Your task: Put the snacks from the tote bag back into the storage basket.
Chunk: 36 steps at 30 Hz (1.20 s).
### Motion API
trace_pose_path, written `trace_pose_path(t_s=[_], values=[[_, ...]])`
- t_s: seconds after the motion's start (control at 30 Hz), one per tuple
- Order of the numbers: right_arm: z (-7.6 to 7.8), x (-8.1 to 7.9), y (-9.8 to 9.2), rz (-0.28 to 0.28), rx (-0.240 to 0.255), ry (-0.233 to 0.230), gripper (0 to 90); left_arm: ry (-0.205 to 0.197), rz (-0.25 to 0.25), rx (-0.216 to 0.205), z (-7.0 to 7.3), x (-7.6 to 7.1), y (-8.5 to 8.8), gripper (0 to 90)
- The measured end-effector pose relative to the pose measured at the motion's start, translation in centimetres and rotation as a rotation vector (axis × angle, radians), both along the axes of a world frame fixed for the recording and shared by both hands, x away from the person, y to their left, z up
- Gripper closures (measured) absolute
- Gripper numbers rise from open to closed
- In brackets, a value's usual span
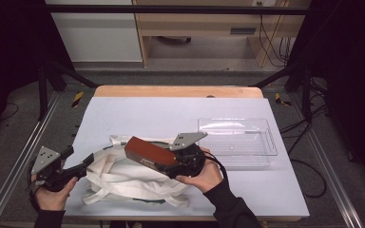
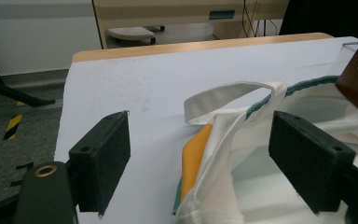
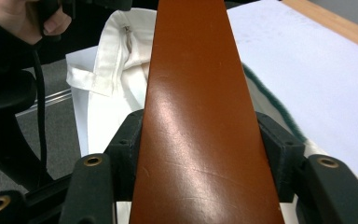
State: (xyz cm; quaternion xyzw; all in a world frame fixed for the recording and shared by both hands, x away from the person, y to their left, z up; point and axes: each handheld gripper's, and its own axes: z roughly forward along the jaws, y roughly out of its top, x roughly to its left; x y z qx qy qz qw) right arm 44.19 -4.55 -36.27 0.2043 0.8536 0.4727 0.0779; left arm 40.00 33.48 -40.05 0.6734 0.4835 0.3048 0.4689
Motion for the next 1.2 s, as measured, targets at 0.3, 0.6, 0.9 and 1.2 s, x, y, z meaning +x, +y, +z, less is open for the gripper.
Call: trace_pose_path(t_s=[0.3, 0.6, 0.9, 1.2], values=[[1.8, -0.3, -2.8, -0.031, 0.036, -0.038, 43.3, -0.006, -0.006, 0.000, 0.0, -0.1, -0.1, 20.5], [3.0, 0.6, -6.4, -0.111, 0.059, -0.075, 43.2, -0.012, -0.012, 0.002, 0.2, -0.2, -0.2, 20.6], [3.8, 1.6, -9.7, -0.197, 0.078, -0.093, 43.3, -0.010, -0.015, 0.002, 0.2, -0.2, -0.3, 20.6], [2.9, 3.4, -12.2, -0.281, 0.050, -0.071, 43.3, -0.012, -0.018, 0.002, 0.2, -0.2, -0.5, 20.6]])
